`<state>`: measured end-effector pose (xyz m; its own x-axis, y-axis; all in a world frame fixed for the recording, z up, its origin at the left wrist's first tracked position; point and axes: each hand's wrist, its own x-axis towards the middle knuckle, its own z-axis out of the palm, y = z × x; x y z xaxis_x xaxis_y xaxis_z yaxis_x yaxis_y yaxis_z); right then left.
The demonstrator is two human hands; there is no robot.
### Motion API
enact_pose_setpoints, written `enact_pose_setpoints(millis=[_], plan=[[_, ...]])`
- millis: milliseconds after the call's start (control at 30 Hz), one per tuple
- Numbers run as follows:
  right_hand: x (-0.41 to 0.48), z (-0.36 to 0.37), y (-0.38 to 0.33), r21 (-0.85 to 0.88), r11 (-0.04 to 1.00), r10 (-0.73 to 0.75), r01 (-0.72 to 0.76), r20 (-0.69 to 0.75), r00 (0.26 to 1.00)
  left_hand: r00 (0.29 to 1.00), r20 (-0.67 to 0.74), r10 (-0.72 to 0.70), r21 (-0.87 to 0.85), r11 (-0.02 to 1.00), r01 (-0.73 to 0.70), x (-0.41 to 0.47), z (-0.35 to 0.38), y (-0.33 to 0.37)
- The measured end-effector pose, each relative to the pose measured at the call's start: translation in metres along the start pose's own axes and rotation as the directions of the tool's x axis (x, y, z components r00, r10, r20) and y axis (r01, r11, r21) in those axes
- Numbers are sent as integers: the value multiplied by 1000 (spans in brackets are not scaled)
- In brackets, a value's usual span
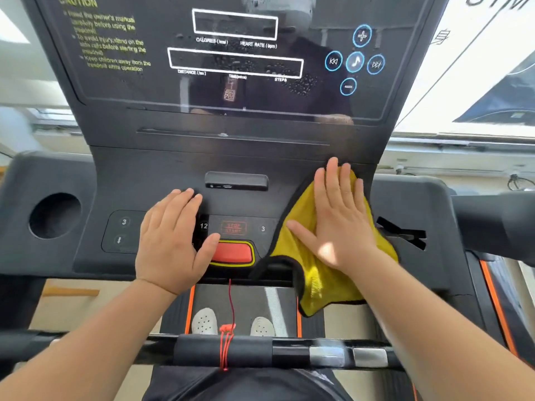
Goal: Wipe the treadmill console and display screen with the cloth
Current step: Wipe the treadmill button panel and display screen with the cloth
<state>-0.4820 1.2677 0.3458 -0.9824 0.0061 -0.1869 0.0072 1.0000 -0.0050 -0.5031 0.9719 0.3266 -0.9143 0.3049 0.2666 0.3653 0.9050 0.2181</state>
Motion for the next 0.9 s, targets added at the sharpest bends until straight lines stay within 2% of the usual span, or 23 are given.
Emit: enact_pose_setpoints(millis=[33,100,167,233,300,400,467,533,567,633,700,767,833,900], plan=[[0,2,-13,10,1000,-8,8,13,1000,1000,-2,3,3,1000,-3,0,0,0],[-9,8,-32,6,990,-141,141,4,990,1000,-3,8,7,1000,-8,0,0,0],[-28,18,-30,-15,944,-329,329,-13,944,1000,0,12,11,1000,-12,0,0,0],[-46,25,-7,-57,896,-442,441,10,897,1000,1,12,9,1000,-12,0,0,0],[-50,25,23,-71,904,-421,422,32,906,1000,0,14,7,1000,-14,0,0,0],[-31,12,47,-14,978,-206,206,20,978,1000,-3,14,2,1000,-14,0,0,-1],[-17,6,35,-10,998,-60,60,6,998,1000,-9,18,1,1000,-18,0,0,-1],[-8,6,7,6,1000,5,-5,-9,1000,1000,-13,20,2,1000,-20,0,0,0],[-9,8,-10,9,1000,-24,24,-6,1000,1000,-14,21,3,1000,-21,0,0,0],[-22,15,-33,6,981,-194,194,-17,981,1000,-17,25,2,1000,-25,0,-1,0],[-42,21,-29,-30,916,-401,400,-22,916,999,-19,26,-1,1000,-26,0,-2,0],[-57,24,-4,-76,855,-513,513,19,858,1000,-18,24,-3,1000,-24,1,-1,0],[-60,24,26,-79,878,-471,472,33,882,1000,-15,25,-8,1000,-25,0,-1,-1],[-47,18,46,-32,947,-317,318,45,947,1000,-14,23,-13,1000,-23,0,-1,-1]])
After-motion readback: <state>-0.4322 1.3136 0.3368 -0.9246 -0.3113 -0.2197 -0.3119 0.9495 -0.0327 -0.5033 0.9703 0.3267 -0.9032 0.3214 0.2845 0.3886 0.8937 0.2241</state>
